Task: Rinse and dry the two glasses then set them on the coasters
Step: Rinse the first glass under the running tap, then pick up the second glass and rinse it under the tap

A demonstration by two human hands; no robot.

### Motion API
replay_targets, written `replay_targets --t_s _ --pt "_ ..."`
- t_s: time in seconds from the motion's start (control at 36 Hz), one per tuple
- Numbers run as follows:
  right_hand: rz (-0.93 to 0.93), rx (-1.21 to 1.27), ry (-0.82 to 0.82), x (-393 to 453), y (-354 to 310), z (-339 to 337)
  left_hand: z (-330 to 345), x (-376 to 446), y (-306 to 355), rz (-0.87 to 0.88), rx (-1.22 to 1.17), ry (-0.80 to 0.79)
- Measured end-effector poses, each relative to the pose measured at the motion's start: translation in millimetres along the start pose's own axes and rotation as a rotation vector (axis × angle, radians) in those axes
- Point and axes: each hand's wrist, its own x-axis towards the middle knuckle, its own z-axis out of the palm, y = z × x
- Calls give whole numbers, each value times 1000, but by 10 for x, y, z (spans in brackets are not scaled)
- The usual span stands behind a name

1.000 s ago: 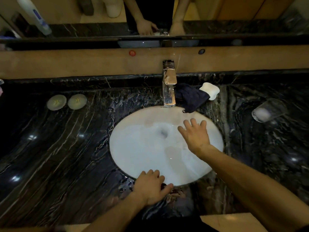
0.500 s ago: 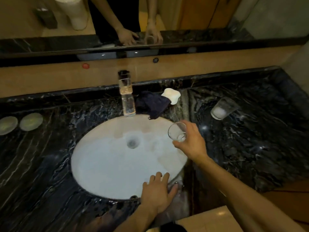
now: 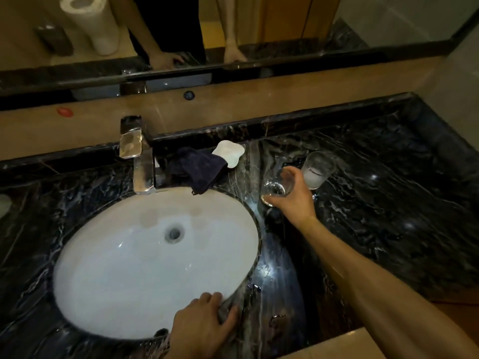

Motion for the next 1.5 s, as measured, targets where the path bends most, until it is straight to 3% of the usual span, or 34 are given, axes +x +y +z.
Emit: replay_targets --t_s 0.44,0.53,0.67,0.75,0.83,0.94,1.11,1.5 --pt "42 40 -3 112 32 138 -58 -74 -24 52 1 -9" --pt "100 94 109 -76 108 108 -43 -70 -30 65 5 20" --pt "114 138 503 -427 278 -116 62 -44 -80 125 -25 121" --pt "155 94 604 -398 310 -365 64 -40 -76 95 0 78" --pt "185 39 534 -233 327 -561 53 -53 -73 108 10 135" --pt "226 84 288 62 275 -717 60 -98 -72 188 -15 187" --pt "187 191 71 275 133 -725 25 -271 -97 612 133 159" --pt "125 184 172 340 340 -640 116 -243 -121 641 150 122"
